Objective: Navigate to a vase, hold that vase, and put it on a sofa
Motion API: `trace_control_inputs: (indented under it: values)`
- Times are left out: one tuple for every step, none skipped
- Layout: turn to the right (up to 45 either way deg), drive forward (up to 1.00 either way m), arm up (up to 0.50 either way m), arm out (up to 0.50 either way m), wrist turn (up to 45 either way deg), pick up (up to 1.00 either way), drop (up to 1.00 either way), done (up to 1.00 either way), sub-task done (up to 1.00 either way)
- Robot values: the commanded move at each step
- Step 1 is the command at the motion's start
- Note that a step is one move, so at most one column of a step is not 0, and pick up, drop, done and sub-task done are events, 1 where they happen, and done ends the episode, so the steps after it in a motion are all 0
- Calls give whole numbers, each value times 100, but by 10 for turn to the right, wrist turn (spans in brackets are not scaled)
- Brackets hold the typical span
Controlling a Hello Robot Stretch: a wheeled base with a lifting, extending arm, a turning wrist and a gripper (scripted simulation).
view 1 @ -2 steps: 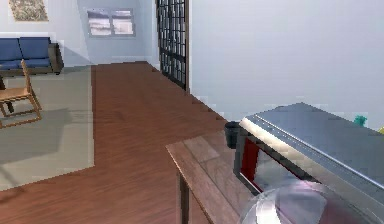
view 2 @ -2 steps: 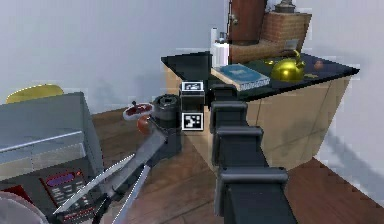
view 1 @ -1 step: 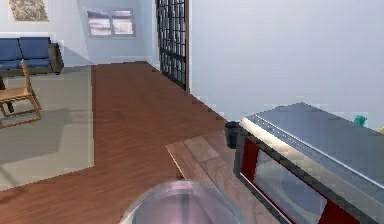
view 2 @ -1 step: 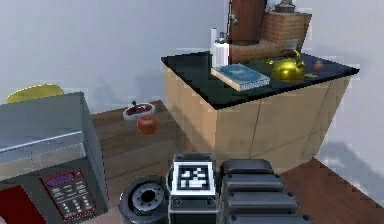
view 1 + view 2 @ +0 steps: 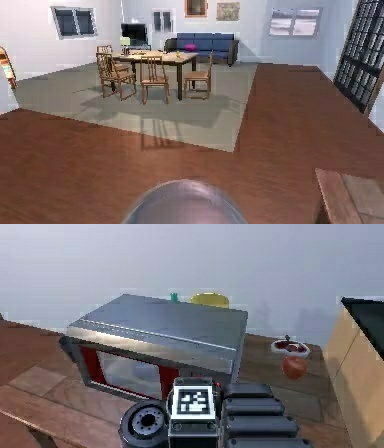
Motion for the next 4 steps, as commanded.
trace_control_inputs:
  values:
    - [-450, 0, 0, 0, 0, 0, 0, 0, 0]
    - [-240, 0, 0, 0, 0, 0, 0, 0, 0]
    - [0, 25, 0, 0, 0, 0, 0, 0, 0]
    - [450, 0, 0, 0, 0, 0, 0, 0, 0]
